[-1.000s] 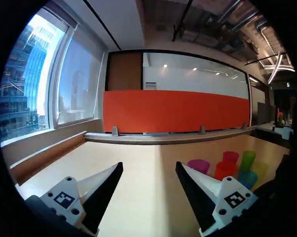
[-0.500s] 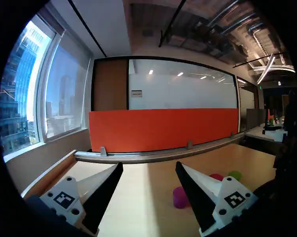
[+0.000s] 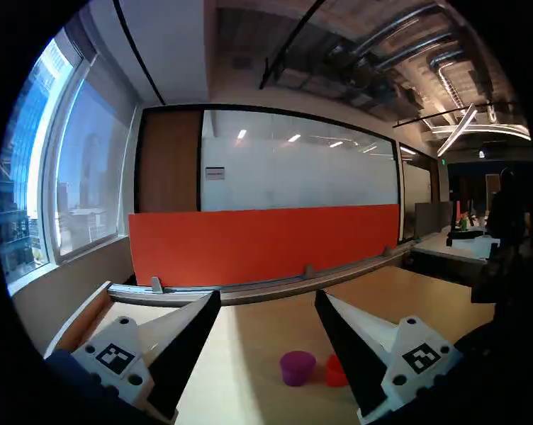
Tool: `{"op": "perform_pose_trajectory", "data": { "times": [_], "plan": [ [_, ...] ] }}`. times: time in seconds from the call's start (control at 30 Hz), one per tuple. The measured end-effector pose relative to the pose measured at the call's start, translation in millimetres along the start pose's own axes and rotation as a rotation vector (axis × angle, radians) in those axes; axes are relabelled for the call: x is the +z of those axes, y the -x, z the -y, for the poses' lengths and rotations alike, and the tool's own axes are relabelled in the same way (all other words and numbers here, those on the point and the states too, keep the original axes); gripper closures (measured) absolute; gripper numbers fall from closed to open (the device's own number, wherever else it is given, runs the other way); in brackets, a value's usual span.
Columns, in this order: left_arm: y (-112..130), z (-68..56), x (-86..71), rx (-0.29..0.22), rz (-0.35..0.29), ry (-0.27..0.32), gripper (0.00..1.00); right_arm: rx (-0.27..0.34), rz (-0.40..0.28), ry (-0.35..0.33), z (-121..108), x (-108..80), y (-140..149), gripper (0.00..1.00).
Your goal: Pour water
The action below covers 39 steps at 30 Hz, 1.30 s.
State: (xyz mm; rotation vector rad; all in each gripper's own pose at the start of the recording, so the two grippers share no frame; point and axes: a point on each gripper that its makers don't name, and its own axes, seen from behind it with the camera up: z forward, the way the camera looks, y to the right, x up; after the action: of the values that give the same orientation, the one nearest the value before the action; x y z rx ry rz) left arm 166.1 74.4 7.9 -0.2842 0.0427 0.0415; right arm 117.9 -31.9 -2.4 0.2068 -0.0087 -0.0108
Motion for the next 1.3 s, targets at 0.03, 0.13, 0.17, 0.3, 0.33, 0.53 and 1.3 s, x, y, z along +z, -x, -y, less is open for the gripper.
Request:
{"op": "perform_pose_trajectory", "data": {
  "times": [0.03, 0.13, 0.17, 0.3, 0.33, 0.53, 1.3],
  "plan": [
    [-0.1, -3.7, 0.3, 0.000, 0.001, 0.015, 0.01, -0.004, 0.000, -0.021, 3.6, -0.3, -0.4, 0.00],
    [1.1, -15.7, 1.9, -0.003, 0.005, 0.066, 0.01, -0.011, 0.004, -0.081, 12.8, -1.5, -0.5, 0.00],
    [1.7, -19.8, 2.5, -0.005, 0.007, 0.084, 0.01, -0.013, 0.007, -0.100, 15.6, -1.9, -0.3, 0.00],
    [2.5, -36.3, 3.2, -0.018, 0.014, 0.159, 0.01, -0.005, 0.014, -0.173, 25.5, -3.7, -2.2, 0.00],
    [2.1, -40.3, 3.2, -0.021, 0.015, 0.178, 0.01, -0.001, 0.014, -0.191, 27.8, -4.1, -3.2, 0.00],
    [3.3, -61.2, -0.1, -0.024, 0.010, 0.270, 0.01, -0.006, 0.019, -0.258, 33.8, -5.3, -2.7, 0.00],
    [77.2, -117.6, -5.8, 0.078, 0.174, 0.493, 0.01, -0.088, 0.181, -0.351, 40.6, -2.7, 54.7, 0.00]
  ]
}}
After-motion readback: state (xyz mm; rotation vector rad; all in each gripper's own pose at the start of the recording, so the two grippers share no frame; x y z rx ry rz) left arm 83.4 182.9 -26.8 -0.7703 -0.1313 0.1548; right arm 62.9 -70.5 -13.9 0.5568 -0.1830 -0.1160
